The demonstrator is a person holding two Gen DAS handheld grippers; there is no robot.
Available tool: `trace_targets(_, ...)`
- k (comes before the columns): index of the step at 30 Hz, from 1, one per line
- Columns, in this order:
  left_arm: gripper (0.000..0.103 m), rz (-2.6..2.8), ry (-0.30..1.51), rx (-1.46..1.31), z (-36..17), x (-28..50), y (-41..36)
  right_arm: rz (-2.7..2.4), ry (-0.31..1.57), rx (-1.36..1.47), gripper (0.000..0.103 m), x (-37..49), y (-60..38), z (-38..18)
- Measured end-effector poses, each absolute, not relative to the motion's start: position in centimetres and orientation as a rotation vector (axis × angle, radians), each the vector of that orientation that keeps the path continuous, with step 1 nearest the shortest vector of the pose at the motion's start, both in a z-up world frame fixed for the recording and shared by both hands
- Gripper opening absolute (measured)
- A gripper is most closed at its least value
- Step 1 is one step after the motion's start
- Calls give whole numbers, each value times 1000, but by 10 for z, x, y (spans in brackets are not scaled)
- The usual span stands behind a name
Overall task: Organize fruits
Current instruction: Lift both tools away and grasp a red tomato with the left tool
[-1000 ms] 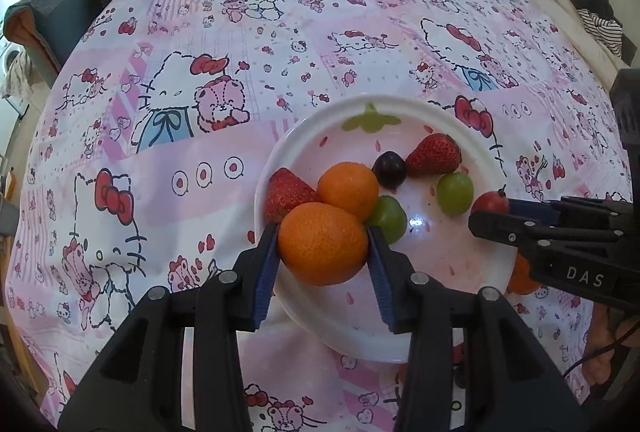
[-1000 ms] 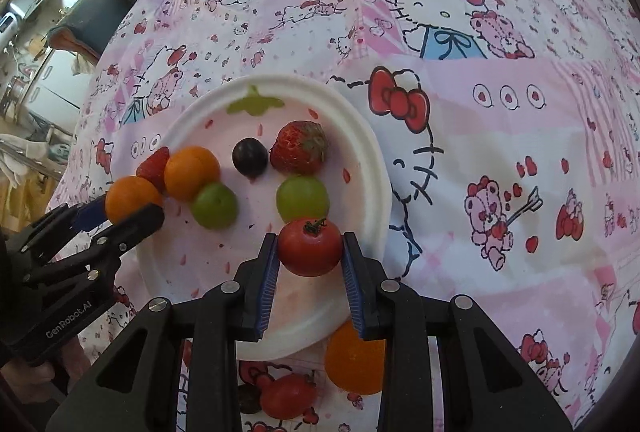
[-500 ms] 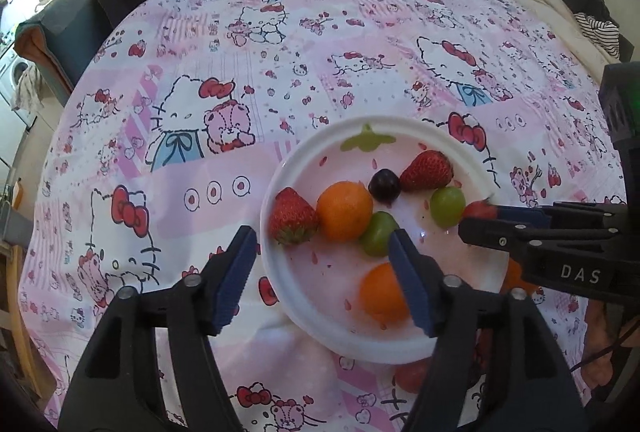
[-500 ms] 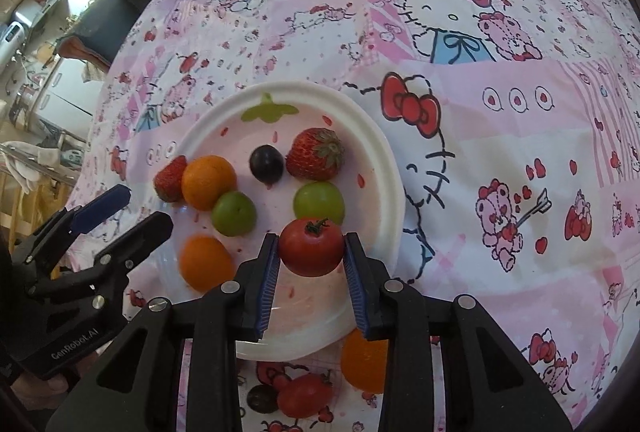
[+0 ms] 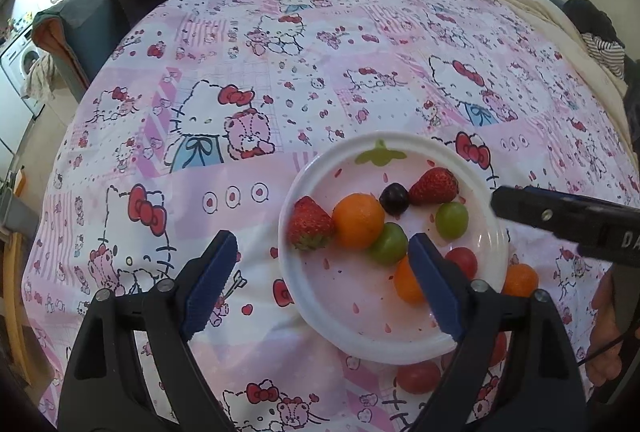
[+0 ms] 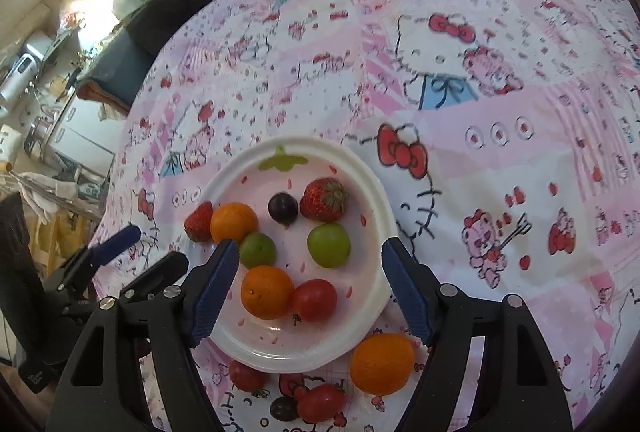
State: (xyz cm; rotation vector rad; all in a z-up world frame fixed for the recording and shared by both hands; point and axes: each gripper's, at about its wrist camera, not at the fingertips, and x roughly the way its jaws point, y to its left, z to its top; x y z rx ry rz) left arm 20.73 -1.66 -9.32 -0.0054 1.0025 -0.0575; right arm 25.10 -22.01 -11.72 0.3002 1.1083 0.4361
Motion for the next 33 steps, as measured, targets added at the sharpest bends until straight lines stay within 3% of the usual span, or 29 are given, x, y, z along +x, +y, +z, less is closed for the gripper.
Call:
trace_targets(17, 85, 19, 915, -78, -53, 171, 5, 404, 914, 318, 80, 200, -242, -55)
trace_targets(33, 85, -8, 939, -84, -52, 128, -2, 345, 941, 389, 80, 143, -266, -57)
